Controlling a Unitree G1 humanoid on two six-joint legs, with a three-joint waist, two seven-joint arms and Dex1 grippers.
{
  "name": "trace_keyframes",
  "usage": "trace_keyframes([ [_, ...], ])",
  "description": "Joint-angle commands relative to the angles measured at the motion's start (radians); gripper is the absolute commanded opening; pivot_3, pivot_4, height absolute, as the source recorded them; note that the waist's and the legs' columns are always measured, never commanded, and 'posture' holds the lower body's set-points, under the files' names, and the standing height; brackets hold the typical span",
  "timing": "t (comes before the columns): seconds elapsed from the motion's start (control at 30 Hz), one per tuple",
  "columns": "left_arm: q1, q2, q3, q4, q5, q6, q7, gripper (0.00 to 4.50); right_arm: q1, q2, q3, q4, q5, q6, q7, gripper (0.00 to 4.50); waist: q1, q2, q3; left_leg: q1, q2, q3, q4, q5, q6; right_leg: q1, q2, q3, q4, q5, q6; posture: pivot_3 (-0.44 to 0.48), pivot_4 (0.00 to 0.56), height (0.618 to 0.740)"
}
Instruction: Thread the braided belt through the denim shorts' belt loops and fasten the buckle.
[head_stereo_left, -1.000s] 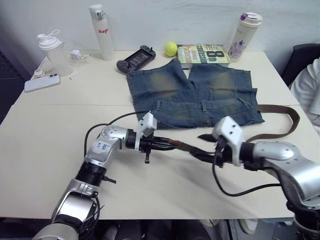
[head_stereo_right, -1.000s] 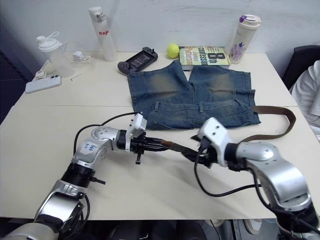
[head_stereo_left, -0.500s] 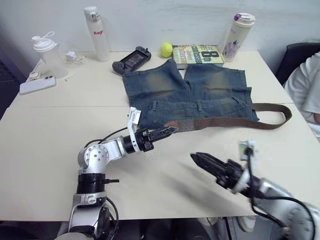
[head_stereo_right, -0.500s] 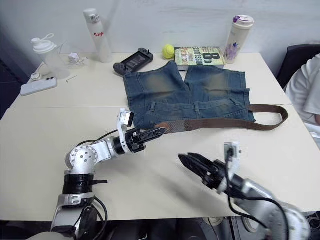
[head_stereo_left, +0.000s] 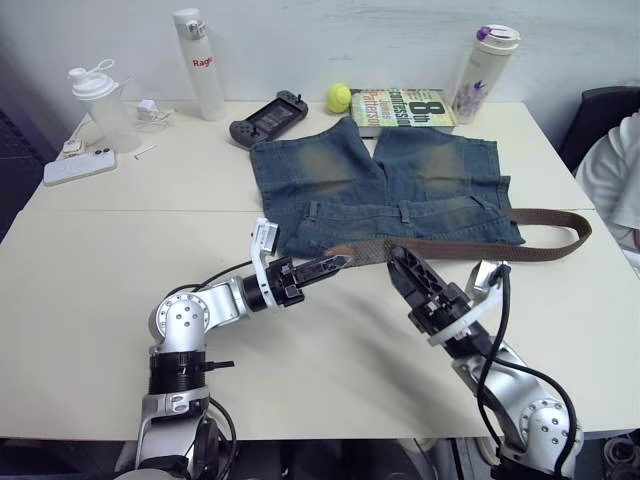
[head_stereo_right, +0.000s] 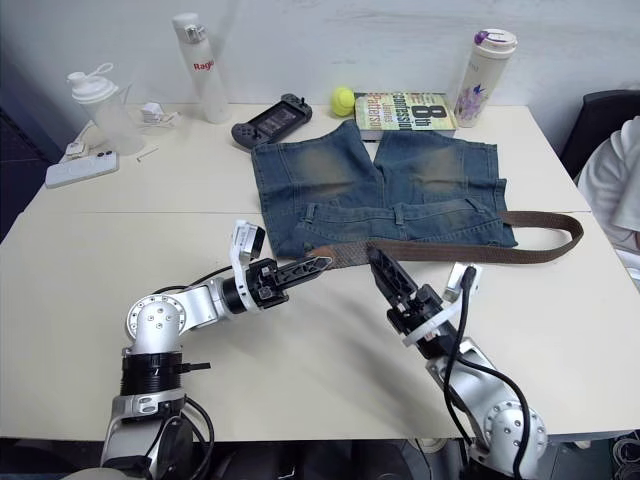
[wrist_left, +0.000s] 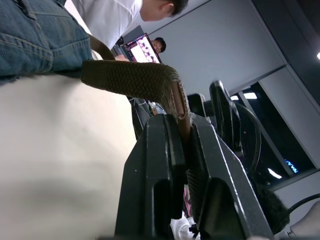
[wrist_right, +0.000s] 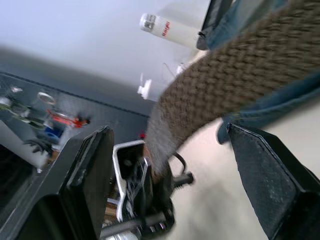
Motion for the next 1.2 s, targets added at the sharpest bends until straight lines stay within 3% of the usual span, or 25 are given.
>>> trace_keyframes([
  [0.03, 0.002, 0.005, -0.007, -0.041, -0.033, -0.016, -0.017, 0.0, -0.007, -0.008, 0.011, -0.012, 0.009, -0.041, 0.001, 3.87, 0.0, 0.0, 0.0, 0.0, 0.0, 0.0, 0.0, 0.0, 0.0, 0.0, 0.0, 0.0, 0.0, 0.0, 0.0, 0.0, 0.15, 0.74],
  [0.27, -0.001, 0.007, -0.019, -0.033, -0.034, -0.033, -0.017, 0.0, -0.006, -0.019, 0.016, -0.012, 0.022, -0.09, -0.001, 3.87, 0.001, 0.0, 0.0, 0.0, 0.0, 0.0, 0.0, 0.0, 0.0, 0.0, 0.0, 0.0, -0.001, 0.0, 0.0, 0.0, 0.15, 0.74],
  [0.37, -0.007, 0.01, -0.028, -0.03, -0.03, -0.043, -0.021, 0.0, -0.005, -0.029, 0.028, -0.015, 0.01, -0.094, -0.006, 3.11, 0.001, 0.0, 0.0, 0.0, 0.0, 0.0, 0.0, 0.0, 0.0, 0.0, 0.0, 0.0, -0.001, 0.0, 0.0, 0.0, 0.15, 0.74],
  [0.6, -0.018, 0.019, -0.047, -0.027, -0.023, -0.059, -0.03, 0.0, -0.003, -0.035, 0.059, -0.011, -0.016, -0.107, -0.005, 0.03, 0.0, 0.0, 0.0, 0.0, 0.0, 0.0, -0.001, 0.0, 0.0, 0.0, 0.0, 0.0, -0.001, 0.0, 0.0, 0.0, 0.15, 0.74],
  [0.7, -0.019, 0.026, -0.061, -0.032, -0.022, -0.066, -0.037, 0.0, -0.009, -0.031, 0.052, -0.003, -0.023, -0.124, -0.008, 0.03, 0.0, 0.0, 0.0, 0.0, 0.0, 0.0, -0.001, 0.0, 0.0, 0.0, 0.0, 0.0, -0.001, 0.0, 0.0, 0.0, 0.15, 0.74],
  [1.0, -0.024, 0.056, -0.125, -0.073, -0.001, -0.104, -0.077, 3.65, 0.001, -0.043, -0.014, 0.002, -0.028, -0.202, -0.003, 0.0, 0.001, 0.0, 0.0, 0.0, 0.0, 0.0, -0.002, 0.0, 0.0, 0.0, 0.0, 0.0, -0.002, 0.0, 0.0, 0.0, 0.15, 0.74],
  [1.1, -0.049, 0.118, -0.178, -0.038, 0.094, -0.2, -0.148, 3.65, 0.02, -0.062, -0.095, -0.002, -0.017, -0.254, -0.01, 0.0, 0.001, 0.0, 0.0, 0.0, 0.0, 0.0, -0.002, 0.0, 0.0, 0.0, 0.0, 0.0, -0.002, 0.0, 0.0, 0.0, 0.15, 0.74],
  [1.2, -0.097, 0.197, -0.318, 0.02, 0.293, -0.428, -0.287, 3.65, 0.057, -0.109, -0.191, -0.004, 0.029, -0.279, 0.004, 0.0, 0.005, 0.0, 0.0, 0.0, -0.001, 0.001, -0.003, 0.0, 0.0, 0.0, -0.001, 0.0, -0.003, 0.0, 0.0, 0.0, 0.15, 0.74],
])
